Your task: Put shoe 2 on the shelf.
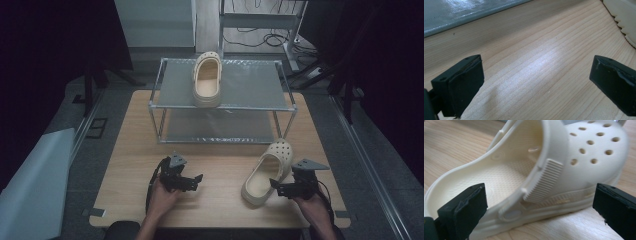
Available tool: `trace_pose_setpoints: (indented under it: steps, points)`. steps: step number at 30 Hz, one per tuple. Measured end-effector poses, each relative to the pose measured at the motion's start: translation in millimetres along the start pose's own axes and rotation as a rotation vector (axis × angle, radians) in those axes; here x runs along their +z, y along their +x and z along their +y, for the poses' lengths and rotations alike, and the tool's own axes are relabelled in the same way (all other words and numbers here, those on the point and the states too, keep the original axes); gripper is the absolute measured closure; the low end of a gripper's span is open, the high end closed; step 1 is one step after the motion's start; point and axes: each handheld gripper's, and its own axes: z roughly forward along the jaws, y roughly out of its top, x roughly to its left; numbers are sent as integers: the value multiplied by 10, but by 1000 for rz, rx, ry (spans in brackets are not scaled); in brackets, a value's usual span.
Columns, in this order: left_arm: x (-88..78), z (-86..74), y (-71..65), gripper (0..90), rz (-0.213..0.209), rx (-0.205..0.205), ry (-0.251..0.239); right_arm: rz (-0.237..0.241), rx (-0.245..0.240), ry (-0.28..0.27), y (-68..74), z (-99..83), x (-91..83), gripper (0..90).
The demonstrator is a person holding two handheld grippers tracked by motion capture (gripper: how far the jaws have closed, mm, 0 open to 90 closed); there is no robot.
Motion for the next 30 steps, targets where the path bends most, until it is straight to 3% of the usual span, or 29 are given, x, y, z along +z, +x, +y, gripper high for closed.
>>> trace_pose_setpoints:
  steps: [3,8,13,16,25,27,29,30]
  points:
    - [0,-2,3,0,-7,-3,1,-15,-10,36,25,0,81,0]
    - [2,-5,4,0,-19,-8,5,-19,-27,53,2,-1,47,0]
    - [1,-8,1,0,-24,-12,5,-26,-22,74,-76,-35,-35,0]
    - [9,-11,6,0,-32,-20,4,-48,-12,94,-201,-80,-136,2]
    - [8,-9,10,0,-27,-16,8,-102,44,116,-439,-142,-242,7]
    - [-4,-10,23,0,-29,-21,4,-124,87,126,-533,-158,-281,23]
    - [-7,-9,29,0,-29,-22,5,-133,95,127,-556,-163,-293,30]
    - [-5,-10,35,0,-30,-26,4,-160,116,129,-601,-169,-326,63]
